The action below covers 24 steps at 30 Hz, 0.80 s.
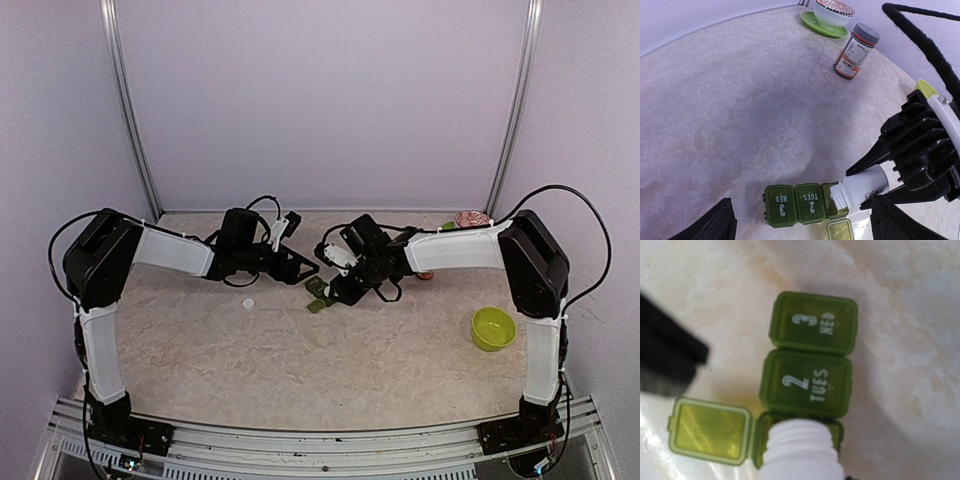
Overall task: Sort the pills into containers
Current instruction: Pour the pill into the compartment of the pill container.
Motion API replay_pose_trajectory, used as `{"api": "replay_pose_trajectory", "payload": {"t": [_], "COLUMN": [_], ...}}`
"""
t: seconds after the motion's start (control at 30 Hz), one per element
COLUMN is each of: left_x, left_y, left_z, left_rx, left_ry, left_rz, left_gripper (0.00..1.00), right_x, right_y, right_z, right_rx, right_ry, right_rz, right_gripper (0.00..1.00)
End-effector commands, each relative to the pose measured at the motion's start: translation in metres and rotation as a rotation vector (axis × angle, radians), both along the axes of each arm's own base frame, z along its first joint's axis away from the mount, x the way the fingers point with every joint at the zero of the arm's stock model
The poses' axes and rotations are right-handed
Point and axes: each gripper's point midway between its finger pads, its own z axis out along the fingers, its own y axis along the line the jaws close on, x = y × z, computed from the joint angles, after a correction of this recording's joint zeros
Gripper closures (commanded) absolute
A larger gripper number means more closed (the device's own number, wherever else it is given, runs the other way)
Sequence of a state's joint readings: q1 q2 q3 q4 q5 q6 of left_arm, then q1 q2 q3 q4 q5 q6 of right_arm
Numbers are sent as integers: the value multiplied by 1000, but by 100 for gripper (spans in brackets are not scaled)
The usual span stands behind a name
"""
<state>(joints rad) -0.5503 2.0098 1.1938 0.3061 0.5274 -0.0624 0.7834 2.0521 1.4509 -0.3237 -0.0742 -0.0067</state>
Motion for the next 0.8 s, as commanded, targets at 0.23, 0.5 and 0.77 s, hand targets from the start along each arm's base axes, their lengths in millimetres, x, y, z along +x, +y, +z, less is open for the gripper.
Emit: {"api": "replay_pose_trajectory", "payload": {"t": [0.23, 0.5, 0.77], "left_x": [4, 4, 4], "left_y": [0, 1, 0], "left_z": [1, 2, 1], "left_rx": [-9, -9, -7], "left_ry": [-2, -3, -3], "left_rz": [-5, -4, -5], "left_gripper": [10, 10, 11], "right_x": [-5, -4, -4], "right_y": [5, 5, 5], "right_z": [6, 4, 5], "right_rx": [2, -7, -22], "right_ry": [34, 38, 58], "right_rz": [4, 0, -11], "right_gripper": [73, 73, 71]}}
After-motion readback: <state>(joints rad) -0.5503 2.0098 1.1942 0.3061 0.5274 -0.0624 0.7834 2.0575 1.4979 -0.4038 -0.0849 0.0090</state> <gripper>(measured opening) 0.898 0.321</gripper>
